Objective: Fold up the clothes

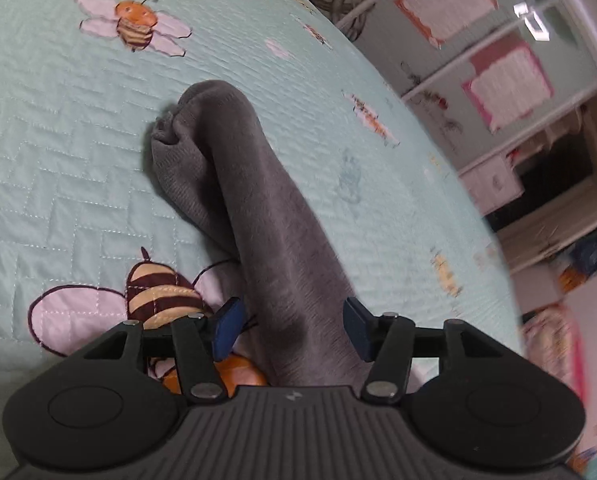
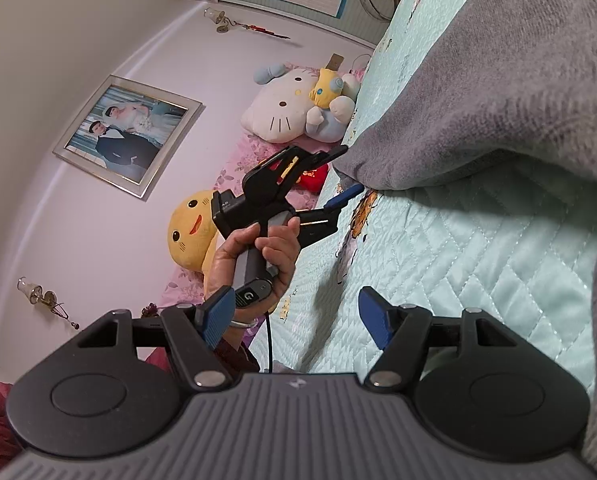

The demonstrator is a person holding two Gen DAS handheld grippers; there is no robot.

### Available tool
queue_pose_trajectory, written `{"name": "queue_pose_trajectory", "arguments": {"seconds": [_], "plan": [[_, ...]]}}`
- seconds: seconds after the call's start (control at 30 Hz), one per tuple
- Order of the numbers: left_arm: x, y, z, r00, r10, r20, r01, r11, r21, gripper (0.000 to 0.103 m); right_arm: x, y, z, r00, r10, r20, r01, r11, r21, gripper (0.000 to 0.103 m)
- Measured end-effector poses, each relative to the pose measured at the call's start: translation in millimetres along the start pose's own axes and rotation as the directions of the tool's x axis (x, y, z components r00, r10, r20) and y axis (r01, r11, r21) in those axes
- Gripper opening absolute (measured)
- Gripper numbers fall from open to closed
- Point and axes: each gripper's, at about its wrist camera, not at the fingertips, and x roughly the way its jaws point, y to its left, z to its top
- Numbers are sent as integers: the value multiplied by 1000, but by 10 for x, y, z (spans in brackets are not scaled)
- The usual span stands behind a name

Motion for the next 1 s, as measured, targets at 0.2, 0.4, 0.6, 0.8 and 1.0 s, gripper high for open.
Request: {"name": "queue_pose_trajectory", "arguments": {"seconds": [0.2,0.4,0.6,0.8,1.0], "plan": [[179,-294,31,981,192,40,-196,960,200,61,57,123,-41,997,-66,-28,63,993,-98,69],[325,-355,188,952,289,103,-305,926,221,59,49,108,-39,997,-63,-34,59,994,-95,70],[500,-729,-40,894,401,199,-447,770,455,58,50,111,-46,998,-59,-35,55,994,-89,70],[529,-741,-53,884,419,210,-466,746,476,58,49,118,-51,998,-60,-35,56,994,-90,70],[529,-771,-112,882,412,231,-470,721,509,58,47,121,-54,998,-60,-35,56,994,-89,70]]}}
